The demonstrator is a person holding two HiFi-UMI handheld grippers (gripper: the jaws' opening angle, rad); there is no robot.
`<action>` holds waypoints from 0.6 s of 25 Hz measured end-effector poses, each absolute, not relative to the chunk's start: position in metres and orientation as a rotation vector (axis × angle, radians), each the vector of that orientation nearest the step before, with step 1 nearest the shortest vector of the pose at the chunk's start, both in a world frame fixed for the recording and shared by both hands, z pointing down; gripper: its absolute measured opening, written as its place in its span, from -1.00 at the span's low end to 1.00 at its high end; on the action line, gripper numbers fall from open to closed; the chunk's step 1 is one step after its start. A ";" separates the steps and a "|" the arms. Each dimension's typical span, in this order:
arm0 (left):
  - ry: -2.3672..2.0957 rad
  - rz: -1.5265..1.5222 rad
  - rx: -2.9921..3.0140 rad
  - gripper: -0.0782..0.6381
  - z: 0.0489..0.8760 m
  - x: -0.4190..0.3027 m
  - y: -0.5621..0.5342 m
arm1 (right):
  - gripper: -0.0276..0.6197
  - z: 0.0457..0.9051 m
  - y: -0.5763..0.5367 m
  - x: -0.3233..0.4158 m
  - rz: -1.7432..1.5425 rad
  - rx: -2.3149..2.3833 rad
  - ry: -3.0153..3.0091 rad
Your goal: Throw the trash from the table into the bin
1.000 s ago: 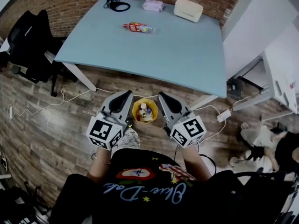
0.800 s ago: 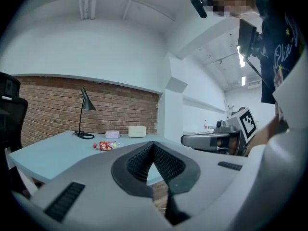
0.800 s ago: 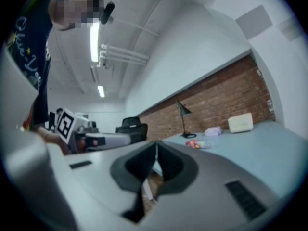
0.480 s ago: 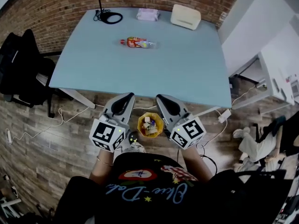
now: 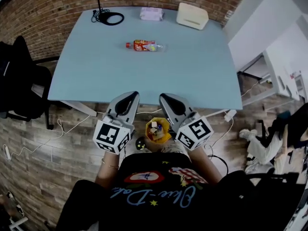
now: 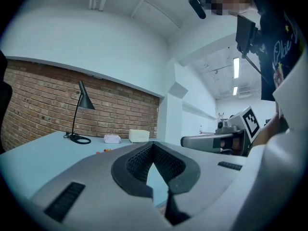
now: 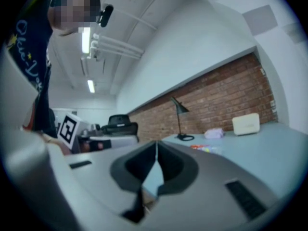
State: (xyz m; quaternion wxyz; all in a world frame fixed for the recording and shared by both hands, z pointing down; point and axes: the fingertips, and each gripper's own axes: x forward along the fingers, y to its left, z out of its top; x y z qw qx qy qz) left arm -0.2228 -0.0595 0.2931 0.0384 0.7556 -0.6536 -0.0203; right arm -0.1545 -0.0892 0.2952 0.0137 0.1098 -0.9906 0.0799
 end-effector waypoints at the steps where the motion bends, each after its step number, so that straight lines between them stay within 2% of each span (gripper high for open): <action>1: -1.994 -0.071 2.318 -0.76 0.296 -0.223 -0.062 | -0.89 0.296 -0.091 -0.155 0.246 0.354 -3.077; 8: -1.963 -0.075 2.322 -0.76 0.304 -0.226 -0.076 | -0.89 0.302 -0.106 -0.156 0.254 0.419 -3.069; 15: -2.019 -0.096 2.258 -0.76 0.305 -0.234 -0.104 | -0.89 0.309 -0.127 -0.170 0.268 0.284 -3.065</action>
